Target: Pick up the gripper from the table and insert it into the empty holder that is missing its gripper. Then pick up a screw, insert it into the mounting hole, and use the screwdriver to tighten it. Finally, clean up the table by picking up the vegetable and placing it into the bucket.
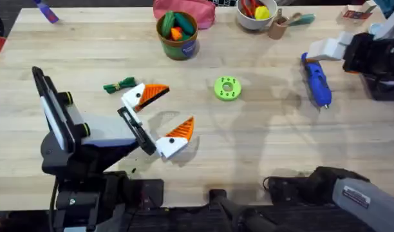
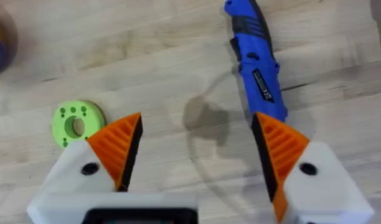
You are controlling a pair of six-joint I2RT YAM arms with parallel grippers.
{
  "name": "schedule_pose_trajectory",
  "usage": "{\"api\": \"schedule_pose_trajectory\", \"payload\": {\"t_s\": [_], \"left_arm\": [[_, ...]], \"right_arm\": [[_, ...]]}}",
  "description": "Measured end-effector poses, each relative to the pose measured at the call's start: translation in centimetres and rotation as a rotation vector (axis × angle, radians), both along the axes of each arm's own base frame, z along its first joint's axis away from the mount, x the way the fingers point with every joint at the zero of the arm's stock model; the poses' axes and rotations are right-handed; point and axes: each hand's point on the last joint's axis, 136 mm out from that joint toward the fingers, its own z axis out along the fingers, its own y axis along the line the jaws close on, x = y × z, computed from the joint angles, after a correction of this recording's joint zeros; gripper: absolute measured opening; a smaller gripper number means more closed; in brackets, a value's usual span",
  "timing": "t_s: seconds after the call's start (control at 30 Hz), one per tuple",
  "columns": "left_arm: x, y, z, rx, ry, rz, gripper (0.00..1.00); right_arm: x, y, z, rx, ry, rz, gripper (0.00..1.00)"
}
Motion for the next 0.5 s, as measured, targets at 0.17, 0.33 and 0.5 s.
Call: {"api": "schedule_pose_trajectory", "payload": {"t_s": [0.17, 0.33, 0.5], "left_arm": [[0.0, 0.0, 0.0, 0.0, 0.0, 0.0, 0.987], [0.0, 0.0, 0.0, 0.0, 0.0, 0.0, 0.988], [0.0, 0.0, 0.0, 0.0, 0.0, 0.0, 0.986]], "right_arm": [[-0.2, 0.0, -1.1, 0.009, 0.05, 0.002, 0.992], [-0.5, 0.1, -1.7, 0.015, 0.08, 0.002, 0.991], [-0.5, 0.1, -2.2, 0.021, 0.106, 0.002, 0.992]]}}
